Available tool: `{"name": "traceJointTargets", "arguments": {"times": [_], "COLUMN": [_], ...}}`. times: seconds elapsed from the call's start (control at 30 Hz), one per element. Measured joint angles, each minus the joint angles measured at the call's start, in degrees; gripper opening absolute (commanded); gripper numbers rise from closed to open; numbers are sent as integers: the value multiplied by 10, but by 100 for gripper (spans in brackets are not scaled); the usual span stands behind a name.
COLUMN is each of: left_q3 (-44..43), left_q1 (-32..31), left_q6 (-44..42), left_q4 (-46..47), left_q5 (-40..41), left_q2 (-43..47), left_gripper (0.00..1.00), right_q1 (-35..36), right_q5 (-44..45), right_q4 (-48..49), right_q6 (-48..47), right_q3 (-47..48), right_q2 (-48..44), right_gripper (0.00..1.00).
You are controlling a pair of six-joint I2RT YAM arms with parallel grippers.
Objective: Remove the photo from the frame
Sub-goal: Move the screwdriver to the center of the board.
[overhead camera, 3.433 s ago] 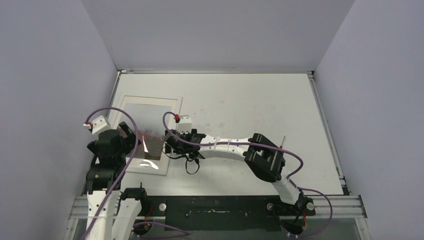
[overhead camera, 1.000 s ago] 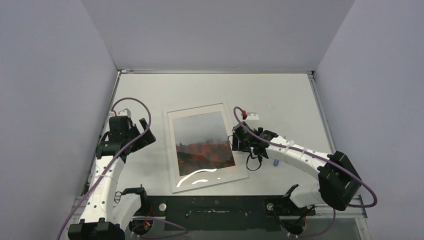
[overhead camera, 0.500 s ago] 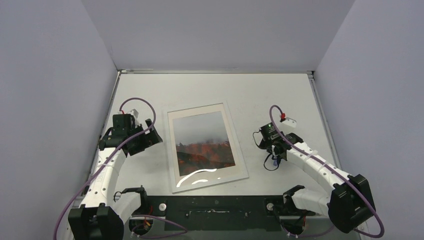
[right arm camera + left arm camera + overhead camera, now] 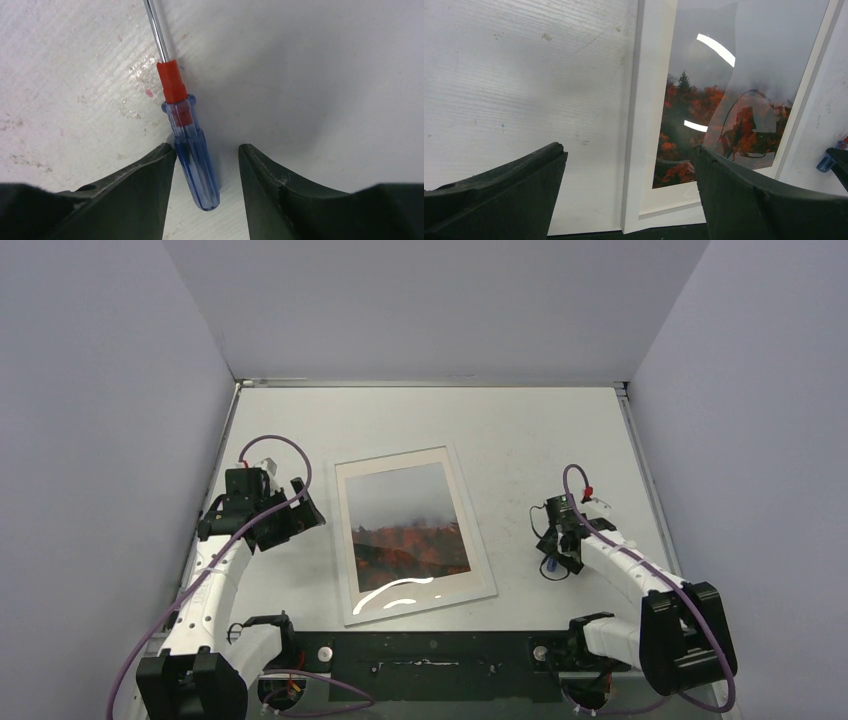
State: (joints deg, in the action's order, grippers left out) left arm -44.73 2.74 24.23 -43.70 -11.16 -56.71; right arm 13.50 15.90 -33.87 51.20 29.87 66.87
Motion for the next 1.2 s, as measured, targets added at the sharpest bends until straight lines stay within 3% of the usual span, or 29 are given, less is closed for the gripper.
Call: {"name": "traceJointTargets", "arguments": {"times": [0.13, 0.53, 0.77, 0.97, 1.2], "left_q3": [0, 0, 0, 0, 0], "left_q1": [0, 0, 0, 0, 0], "left_q6": [0, 0, 0, 0, 0], "left_q4": [0, 0, 0, 0, 0], "left_q5": [0, 0, 0, 0, 0], "left_q2": [0, 0, 0, 0, 0], "left_gripper": [97, 97, 97, 97, 97], "right_q1": [-21, -111, -128, -128, -128], "right_q5": [-5, -28, -45, -70, -105], "right_q4": [28, 85, 99, 83, 15], "right_q6": [-13, -55, -82, -93, -118], "right_q3": [1, 43, 66, 67, 95], "right_q2": [14, 86, 114, 102, 31], "right_gripper": [28, 27, 43, 71, 84]}}
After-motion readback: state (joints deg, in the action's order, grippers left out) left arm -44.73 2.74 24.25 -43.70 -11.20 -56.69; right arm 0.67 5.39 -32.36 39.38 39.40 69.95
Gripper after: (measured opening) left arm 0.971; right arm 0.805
